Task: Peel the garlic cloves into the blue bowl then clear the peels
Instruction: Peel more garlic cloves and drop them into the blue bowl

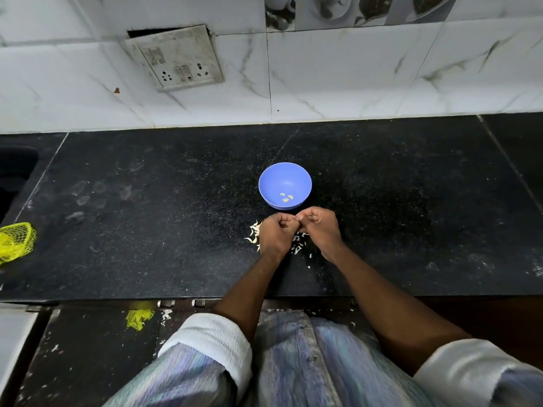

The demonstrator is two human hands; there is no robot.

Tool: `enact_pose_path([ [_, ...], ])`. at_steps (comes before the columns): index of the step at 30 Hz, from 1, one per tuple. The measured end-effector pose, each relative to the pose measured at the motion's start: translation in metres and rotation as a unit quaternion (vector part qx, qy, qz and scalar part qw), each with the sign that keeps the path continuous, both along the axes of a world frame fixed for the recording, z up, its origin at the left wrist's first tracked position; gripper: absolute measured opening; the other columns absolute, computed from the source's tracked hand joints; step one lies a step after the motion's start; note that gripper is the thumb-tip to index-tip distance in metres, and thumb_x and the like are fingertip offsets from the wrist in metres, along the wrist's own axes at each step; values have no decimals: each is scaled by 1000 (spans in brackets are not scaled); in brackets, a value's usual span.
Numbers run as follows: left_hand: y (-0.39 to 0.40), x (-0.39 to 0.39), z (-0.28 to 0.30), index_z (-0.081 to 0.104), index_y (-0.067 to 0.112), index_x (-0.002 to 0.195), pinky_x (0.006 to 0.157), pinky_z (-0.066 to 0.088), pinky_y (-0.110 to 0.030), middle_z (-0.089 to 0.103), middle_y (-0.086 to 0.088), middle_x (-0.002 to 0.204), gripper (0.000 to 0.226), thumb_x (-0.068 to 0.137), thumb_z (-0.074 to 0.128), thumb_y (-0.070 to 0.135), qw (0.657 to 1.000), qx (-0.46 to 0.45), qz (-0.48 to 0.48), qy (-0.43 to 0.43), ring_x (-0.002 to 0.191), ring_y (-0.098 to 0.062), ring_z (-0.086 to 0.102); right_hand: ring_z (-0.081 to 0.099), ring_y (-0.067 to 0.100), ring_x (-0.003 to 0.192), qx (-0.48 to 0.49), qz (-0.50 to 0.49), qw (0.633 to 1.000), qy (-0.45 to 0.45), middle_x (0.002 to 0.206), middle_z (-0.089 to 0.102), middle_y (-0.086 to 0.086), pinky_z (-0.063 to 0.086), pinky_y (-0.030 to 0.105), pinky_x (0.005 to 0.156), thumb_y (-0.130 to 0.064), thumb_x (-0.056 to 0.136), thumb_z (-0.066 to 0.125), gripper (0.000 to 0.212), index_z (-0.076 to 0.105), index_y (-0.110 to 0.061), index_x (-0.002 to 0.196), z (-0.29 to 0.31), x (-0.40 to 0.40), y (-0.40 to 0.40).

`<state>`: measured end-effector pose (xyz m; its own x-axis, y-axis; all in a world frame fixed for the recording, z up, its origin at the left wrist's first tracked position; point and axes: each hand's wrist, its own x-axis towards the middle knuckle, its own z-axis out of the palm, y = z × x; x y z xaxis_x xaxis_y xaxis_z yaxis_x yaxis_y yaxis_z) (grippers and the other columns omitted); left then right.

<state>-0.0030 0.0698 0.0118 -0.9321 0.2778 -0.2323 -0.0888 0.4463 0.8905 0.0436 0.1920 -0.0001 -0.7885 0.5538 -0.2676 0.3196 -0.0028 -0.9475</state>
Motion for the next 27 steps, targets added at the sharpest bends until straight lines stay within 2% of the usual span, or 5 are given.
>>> enact_pose_path([
  [6,-2,1,-3,76,20,87,72,55,-24,75,8,78,6,91,72,22,1000,-1,21,-16,70,-5,66,71,18,67,-6,-34,999,0,76,75,15,60,32,69,-2,98,64,13,71,-8,90,-3,1,2],
  [14,-6,6,1,70,24,83,64,48,-23,71,11,74,18,93,74,37,999,-17,24,28,66,-2,62,67,10,65,74,4,997,-4,74,75,3,60,32,70,-1,95,64,18,77,-12,91,-4,5,3],
  [18,-7,8,4,71,27,83,61,48,-14,72,13,74,17,88,82,40,998,-27,-1,59,66,-1,65,71,7,75,94,24,995,6,84,78,-3,59,28,74,2,91,66,20,80,-12,96,-1,2,-1],
  [23,-11,7,0,77,22,89,69,58,-28,74,12,76,4,90,79,20,998,-6,36,58,71,-3,70,72,8,76,37,40,998,28,86,79,5,56,22,75,7,93,64,21,79,-5,102,5,3,-4],
  [27,-15,6,-1,81,27,88,70,59,-30,75,15,75,4,88,80,30,997,-20,29,65,70,0,70,77,16,87,36,42,998,35,90,80,4,59,27,82,5,88,72,21,80,-5,104,5,3,-5],
])
